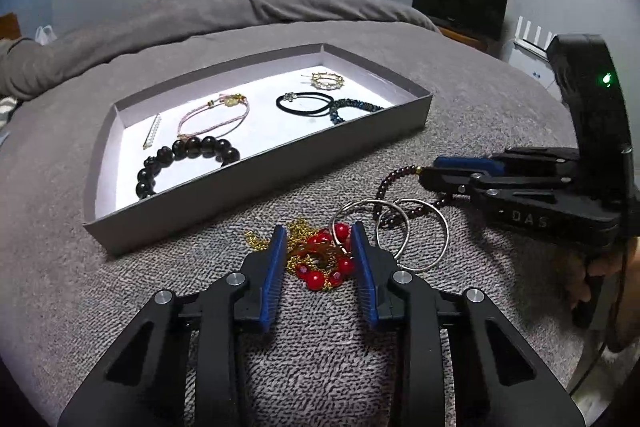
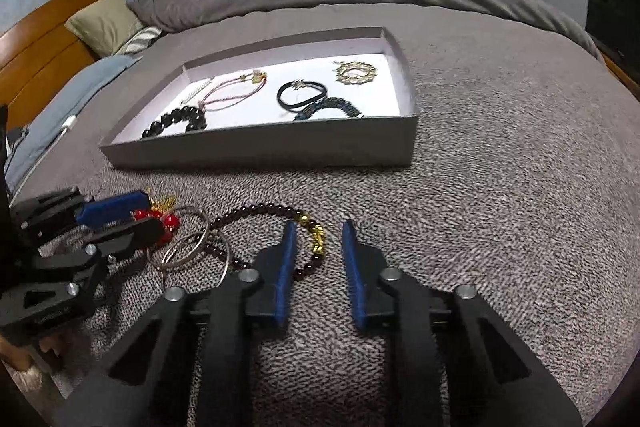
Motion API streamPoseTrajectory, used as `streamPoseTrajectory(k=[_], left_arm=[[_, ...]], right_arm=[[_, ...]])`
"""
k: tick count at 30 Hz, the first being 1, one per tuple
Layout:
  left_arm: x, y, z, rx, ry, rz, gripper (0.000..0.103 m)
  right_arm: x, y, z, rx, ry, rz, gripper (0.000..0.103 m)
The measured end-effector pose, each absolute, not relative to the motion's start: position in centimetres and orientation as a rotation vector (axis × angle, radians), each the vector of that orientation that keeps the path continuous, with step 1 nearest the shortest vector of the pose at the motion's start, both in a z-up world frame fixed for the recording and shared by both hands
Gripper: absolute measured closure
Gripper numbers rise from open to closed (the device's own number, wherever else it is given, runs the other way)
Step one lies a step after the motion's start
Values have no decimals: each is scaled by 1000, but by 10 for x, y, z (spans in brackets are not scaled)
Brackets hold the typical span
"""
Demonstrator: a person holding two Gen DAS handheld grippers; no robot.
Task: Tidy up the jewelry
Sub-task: 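Grasp the red charm cluster with the left tool while the right tool grasps the gold-bead bracelet, then lower both pieces into the white box and open both tools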
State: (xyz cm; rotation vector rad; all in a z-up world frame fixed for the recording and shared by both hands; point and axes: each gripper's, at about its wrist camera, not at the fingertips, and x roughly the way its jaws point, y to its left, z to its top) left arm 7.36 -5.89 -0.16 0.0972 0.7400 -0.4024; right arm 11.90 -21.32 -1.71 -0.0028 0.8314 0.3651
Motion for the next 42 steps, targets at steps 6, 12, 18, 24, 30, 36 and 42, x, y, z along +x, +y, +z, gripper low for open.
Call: streamPoseTrajectory(k=[6, 12, 18, 24, 30, 36, 42], left_arm=[[66, -53, 8, 100, 697, -390, 81], [60, -39, 21, 38, 670, -407, 85], [53, -28, 35, -2, 636, -421, 85], [50, -11, 53, -31, 593, -394, 85], [56, 7, 79, -22, 543, -323, 85], [83, 26, 112, -39, 515, -253, 85], [130, 29, 118, -66, 522, -218, 85]], right_arm=[[114, -222, -11, 33, 786, 377, 97], [101, -225, 7, 13, 671, 349, 97], [94, -227, 20, 19, 601, 333, 97], [89, -232, 38, 19, 536, 309, 97], [92, -233, 69, 8, 469, 272, 97], [113, -226, 100, 30, 408, 277, 97], [148, -207, 103, 80, 408, 313, 97]])
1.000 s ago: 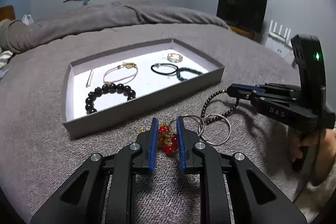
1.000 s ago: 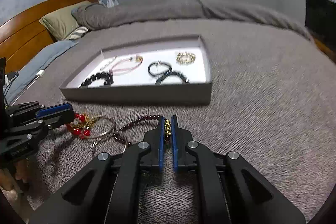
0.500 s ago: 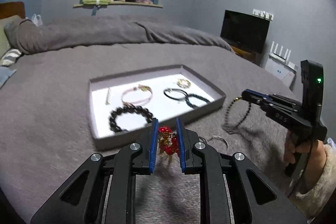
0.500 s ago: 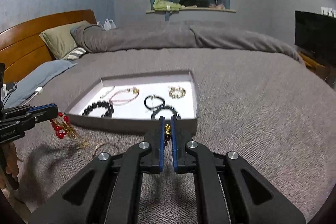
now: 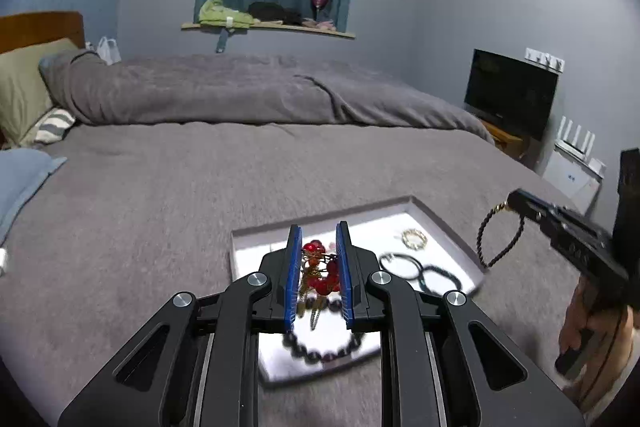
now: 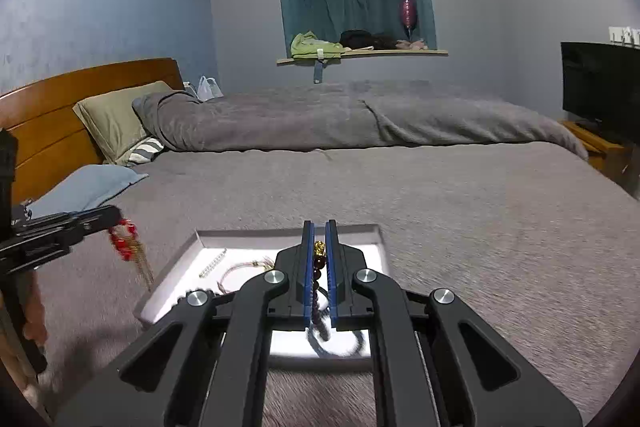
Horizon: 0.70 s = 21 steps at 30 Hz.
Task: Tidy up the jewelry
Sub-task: 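Lower both pieces into the white box and open both tools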
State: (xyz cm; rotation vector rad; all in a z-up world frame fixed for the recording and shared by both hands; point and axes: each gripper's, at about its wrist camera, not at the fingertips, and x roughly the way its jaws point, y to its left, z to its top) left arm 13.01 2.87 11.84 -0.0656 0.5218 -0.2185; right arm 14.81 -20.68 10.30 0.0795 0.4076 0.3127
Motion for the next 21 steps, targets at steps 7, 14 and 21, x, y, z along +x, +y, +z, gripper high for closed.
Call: streamPoseTrajectory(k=[7, 14, 21], left_arm=[[170, 29, 80, -55, 605, -211, 85], [197, 54, 49, -111, 695, -155, 85], [200, 55, 39, -87, 733, -129, 85]], right_arm=[[179, -186, 61, 102, 529, 432, 97], [187, -168, 36, 71, 627, 481, 97], [196, -166, 20, 35, 717, 425, 97]])
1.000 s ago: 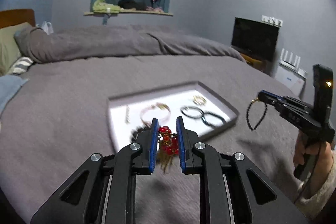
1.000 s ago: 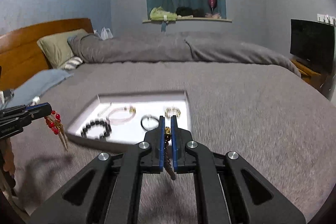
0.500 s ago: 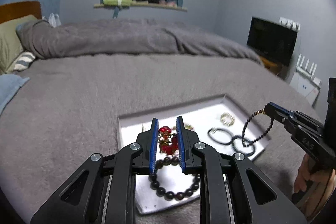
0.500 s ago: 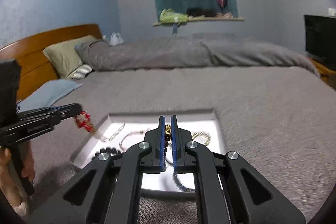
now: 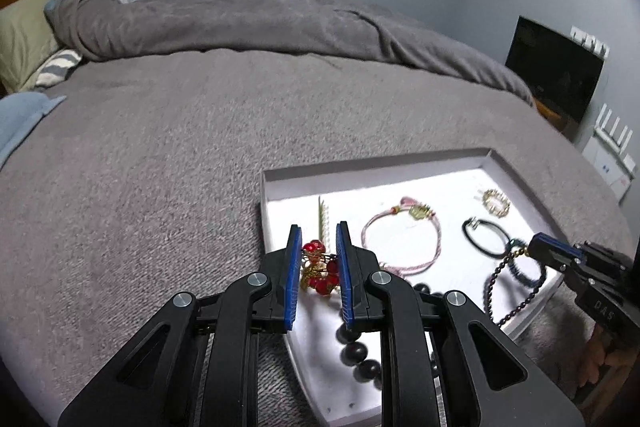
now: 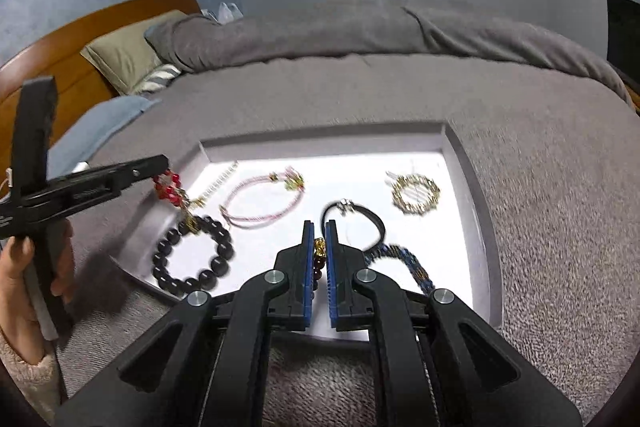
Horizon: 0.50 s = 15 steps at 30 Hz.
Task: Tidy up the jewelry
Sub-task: 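Lower both pieces into the white box and open both tools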
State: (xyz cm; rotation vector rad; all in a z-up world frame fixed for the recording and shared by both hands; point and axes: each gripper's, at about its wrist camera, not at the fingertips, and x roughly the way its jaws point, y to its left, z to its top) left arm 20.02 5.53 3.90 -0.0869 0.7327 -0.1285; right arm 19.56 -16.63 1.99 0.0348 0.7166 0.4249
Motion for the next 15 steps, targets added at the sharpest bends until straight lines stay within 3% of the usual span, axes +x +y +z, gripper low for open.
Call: streamPoseTrajectory(k=[15], left_arm=[[204, 49, 25, -45, 775, -120, 84]], right_arm=[[196, -156, 8, -13, 761, 455, 97]])
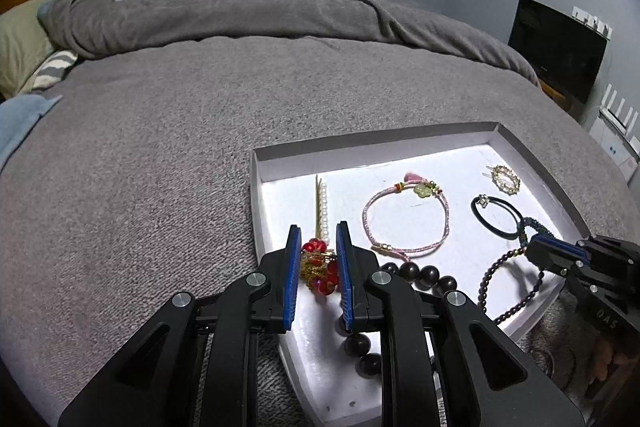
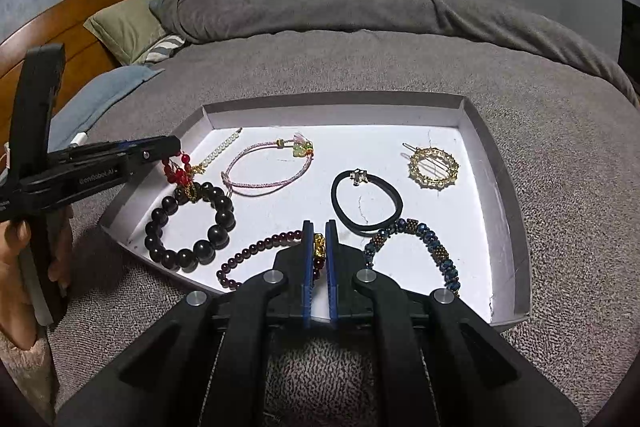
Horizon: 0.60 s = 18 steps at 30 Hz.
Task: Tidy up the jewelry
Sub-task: 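Lower both pieces into the white box and open both tools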
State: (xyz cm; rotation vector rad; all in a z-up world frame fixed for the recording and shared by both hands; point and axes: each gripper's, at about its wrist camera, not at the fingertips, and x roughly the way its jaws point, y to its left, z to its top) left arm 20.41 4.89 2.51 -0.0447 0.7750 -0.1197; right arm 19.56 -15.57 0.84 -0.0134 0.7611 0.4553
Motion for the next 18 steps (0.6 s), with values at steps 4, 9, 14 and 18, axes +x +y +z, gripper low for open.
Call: streamPoseTrajectory(k=[4, 9, 14, 18], left_arm=[[205, 51, 26, -52, 773, -109, 84], [203, 51, 30, -61, 758, -111, 76], [196, 49, 39, -73, 714, -114, 57], [189, 49, 46, -78, 690, -105, 40]], right_arm=[[194, -159, 12, 1, 742, 451, 85], [193, -167, 20, 29, 705, 438, 70], [191, -179, 28, 61, 658, 390, 38], [189, -191, 35, 107, 626, 372, 19]])
